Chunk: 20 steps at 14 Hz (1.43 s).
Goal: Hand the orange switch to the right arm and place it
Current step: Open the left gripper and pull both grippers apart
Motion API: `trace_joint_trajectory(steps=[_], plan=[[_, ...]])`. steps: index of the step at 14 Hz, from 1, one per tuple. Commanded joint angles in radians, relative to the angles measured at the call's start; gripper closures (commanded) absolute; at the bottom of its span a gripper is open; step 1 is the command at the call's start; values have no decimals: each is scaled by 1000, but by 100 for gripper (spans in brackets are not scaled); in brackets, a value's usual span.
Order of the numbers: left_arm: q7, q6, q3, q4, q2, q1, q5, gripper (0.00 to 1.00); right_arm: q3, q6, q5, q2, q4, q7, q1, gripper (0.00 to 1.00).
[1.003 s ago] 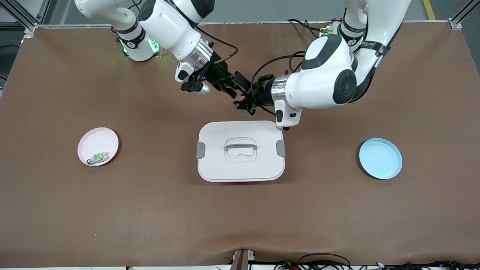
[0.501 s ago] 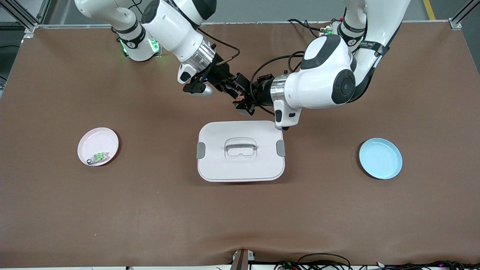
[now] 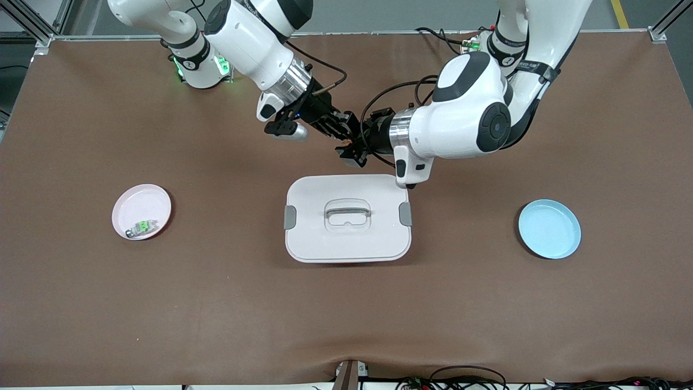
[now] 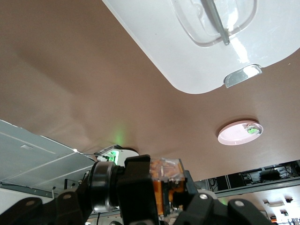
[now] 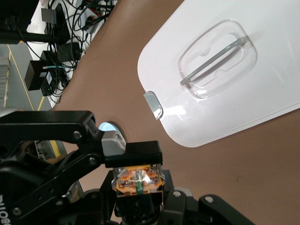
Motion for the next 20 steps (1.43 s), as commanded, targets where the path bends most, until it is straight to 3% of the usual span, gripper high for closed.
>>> trace_joint_trajectory(steps=[1, 4, 5, 6, 7, 14, 16, 20], plan=[[-16, -5, -1, 19, 5, -7, -20, 100, -5, -7, 1, 14, 16, -18, 8, 98], [-16, -5, -1, 19, 5, -7, -20, 100, -5, -11, 1, 14, 16, -18, 6, 99], [-16, -5, -1, 19, 7, -7, -20, 84, -5, -11, 1, 14, 16, -18, 6, 99], [-15, -5, -1, 19, 5, -7, -15, 31, -5, -11, 1, 14, 16, -18, 3, 99], [-16, -5, -1, 19, 2, -7, -8, 0, -5, -12, 1, 12, 16, -18, 2, 99], [-51, -14, 22, 35, -31, 21, 27, 0, -13, -102, 2, -6, 22, -18, -21, 99], [-51, -38, 48, 80, -31, 22, 73, 0, -13, -196, -1, -26, 34, -41, -54, 99], [-42, -112, 84, 102, -48, 56, 230, 0, -16, -418, -4, -86, 36, -286, -158, 99]])
